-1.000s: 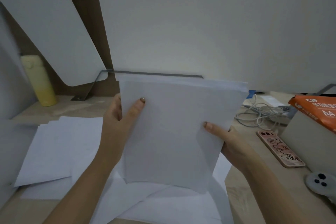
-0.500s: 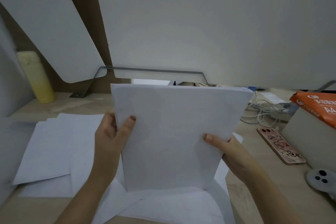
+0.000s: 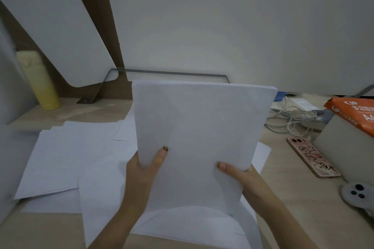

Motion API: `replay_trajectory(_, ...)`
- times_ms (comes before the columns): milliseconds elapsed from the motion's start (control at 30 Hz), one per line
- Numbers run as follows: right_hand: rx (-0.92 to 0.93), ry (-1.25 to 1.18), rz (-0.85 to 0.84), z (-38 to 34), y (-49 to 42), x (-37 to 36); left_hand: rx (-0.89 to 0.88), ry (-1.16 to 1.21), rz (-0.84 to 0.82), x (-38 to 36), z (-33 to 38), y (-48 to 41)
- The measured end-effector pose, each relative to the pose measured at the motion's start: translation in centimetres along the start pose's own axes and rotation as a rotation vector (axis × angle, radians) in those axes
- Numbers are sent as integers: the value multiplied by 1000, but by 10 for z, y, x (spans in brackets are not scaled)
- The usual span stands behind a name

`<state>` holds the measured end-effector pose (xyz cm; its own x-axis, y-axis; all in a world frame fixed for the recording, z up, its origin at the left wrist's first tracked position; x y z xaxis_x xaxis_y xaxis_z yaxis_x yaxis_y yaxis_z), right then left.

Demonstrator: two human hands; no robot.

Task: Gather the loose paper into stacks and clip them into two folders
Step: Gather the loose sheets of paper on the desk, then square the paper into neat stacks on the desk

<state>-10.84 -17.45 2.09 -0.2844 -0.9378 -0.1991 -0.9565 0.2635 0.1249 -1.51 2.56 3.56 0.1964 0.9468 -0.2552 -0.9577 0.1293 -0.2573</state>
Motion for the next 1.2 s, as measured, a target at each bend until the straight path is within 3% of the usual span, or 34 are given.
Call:
replay_trajectory(167,60,-14,-11,-17,-3,0,-45,-4,13,3,10,-5)
replay_trajectory(267,13,-14,1,0,-4,2,69,-43,-1,3,-11,2)
replay_trajectory(333,-28,-45,65,13,-4,8,138,-92,-11,3,-25,6)
replay_trajectory(533,-2,34,367,8,-5,52,106,-198,-97,-22,-18,9)
replay_trajectory(667,1,143,466,3,12,101,215,-298,-260,-61,-36,19)
replay_trajectory(800,-61,461,639,-2,50,161,349,-305,-513,-110,-64,44)
replay_trajectory(967,-111,582,747,-7,92,215,510,-327,-748,-159,-94,89)
replay_trajectory(1200,-255,705,856,11,119,268,556,-444,-844,-198,-122,121)
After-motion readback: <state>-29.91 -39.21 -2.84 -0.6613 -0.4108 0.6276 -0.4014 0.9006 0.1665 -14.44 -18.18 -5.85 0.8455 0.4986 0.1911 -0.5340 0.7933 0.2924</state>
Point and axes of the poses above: each hand's wrist, its own y-axis away from the middle knuckle, its own x-axis out of the back of the hand, z = x × y, the point moved 8 cm from there along -y, towards the middle knuckle, and after that the axes turned 5 degrees about -x, right-handed, at the moved point
